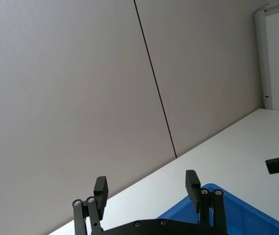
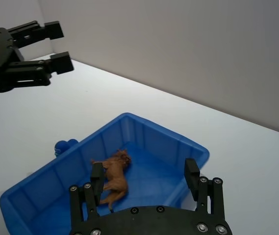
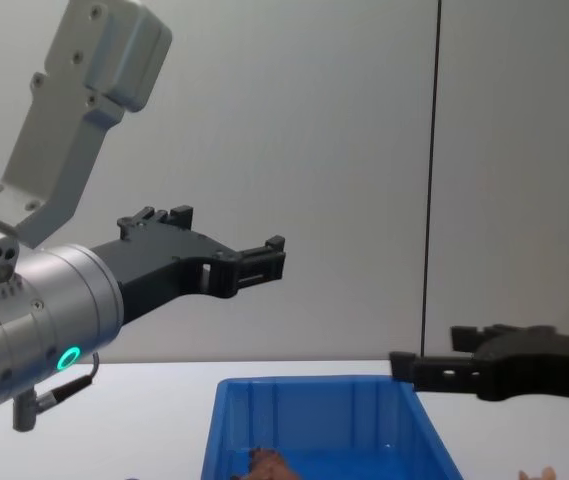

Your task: Pick up the two dolls from the table and place them into the box.

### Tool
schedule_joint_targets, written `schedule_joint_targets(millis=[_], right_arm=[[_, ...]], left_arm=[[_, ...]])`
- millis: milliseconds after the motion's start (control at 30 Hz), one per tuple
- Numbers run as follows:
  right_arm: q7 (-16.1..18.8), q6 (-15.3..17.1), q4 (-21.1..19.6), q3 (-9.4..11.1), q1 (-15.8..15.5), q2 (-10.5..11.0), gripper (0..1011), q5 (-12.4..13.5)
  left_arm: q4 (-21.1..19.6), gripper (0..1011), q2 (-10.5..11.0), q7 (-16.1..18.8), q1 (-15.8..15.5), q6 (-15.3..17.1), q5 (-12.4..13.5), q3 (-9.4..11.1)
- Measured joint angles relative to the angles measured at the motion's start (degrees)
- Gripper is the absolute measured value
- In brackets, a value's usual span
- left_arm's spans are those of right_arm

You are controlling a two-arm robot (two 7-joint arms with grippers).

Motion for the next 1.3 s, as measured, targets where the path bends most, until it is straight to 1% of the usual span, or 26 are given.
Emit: schedule_joint_targets(millis=[33,167,333,367,500,800,1100,1300], right_arm=[[-0.18,-0.02,-0.13,0.15,-0.17,0.20,1001,0.14],[-1.53,0.10,-0.94,0.97,-1.34,1.44,1001,1.04],[-2.87,0.98,-1.94,1.94,-3.09,3.13,1001,2.20],[-2.87,0.98,-1.94,1.94,-3.09,3.13,1001,2.20],[-3.96,1.83,-2.69,2.68,-4.75,4.59,1001,2.93],[-5.98,3.02,-3.96,3.61,-8.04,6.87,1001,3.80],[-7.45,3.86,-4.39,3.95,-10.31,8.17,1001,4.24],[-7.86,4.55,-4.29,3.95,-11.04,8.53,1001,4.30]], left_arm=[[0.00,1001,0.00,0.00,0.00,0.00,0.00,0.00],[0.00,1001,0.00,0.00,0.00,0.00,0.00,0.00],[0.00,1001,0.00,0.00,0.00,0.00,0.00,0.00],[0.00,1001,0.00,0.00,0.00,0.00,0.00,0.00],[0.00,1001,0.00,0.00,0.00,0.00,0.00,0.00],[0.00,1001,0.00,0.00,0.00,0.00,0.00,0.00],[0.00,1001,0.00,0.00,0.00,0.00,0.00,0.00],[0.00,1001,0.00,0.00,0.00,0.00,0.00,0.00]])
